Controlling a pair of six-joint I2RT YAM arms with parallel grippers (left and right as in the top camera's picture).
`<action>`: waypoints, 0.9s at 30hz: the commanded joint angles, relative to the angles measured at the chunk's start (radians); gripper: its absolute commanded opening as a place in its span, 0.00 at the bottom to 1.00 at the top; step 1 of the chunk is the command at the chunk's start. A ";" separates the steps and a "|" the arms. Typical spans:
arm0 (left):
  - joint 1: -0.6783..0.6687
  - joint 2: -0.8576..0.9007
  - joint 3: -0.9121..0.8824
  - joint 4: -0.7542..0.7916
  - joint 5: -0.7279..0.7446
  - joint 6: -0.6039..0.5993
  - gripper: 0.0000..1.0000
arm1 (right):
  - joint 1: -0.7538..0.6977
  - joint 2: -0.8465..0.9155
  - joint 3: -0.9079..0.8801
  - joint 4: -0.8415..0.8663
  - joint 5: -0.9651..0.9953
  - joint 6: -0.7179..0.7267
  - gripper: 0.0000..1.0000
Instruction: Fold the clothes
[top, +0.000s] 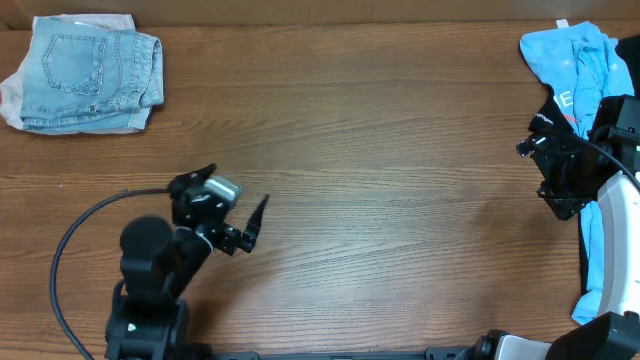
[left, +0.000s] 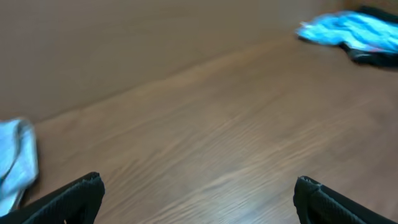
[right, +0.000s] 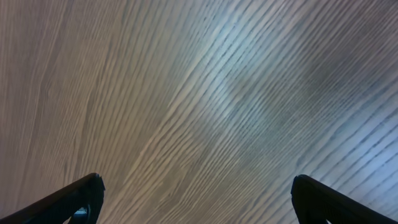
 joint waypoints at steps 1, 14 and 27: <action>0.015 -0.043 -0.114 0.080 -0.126 -0.134 1.00 | -0.003 -0.007 0.020 0.006 -0.005 -0.004 1.00; 0.036 -0.477 -0.481 0.310 -0.246 -0.134 1.00 | -0.003 -0.007 0.020 0.006 -0.005 -0.004 1.00; 0.097 -0.617 -0.486 0.099 -0.253 -0.131 1.00 | -0.003 -0.007 0.020 0.006 -0.005 -0.004 1.00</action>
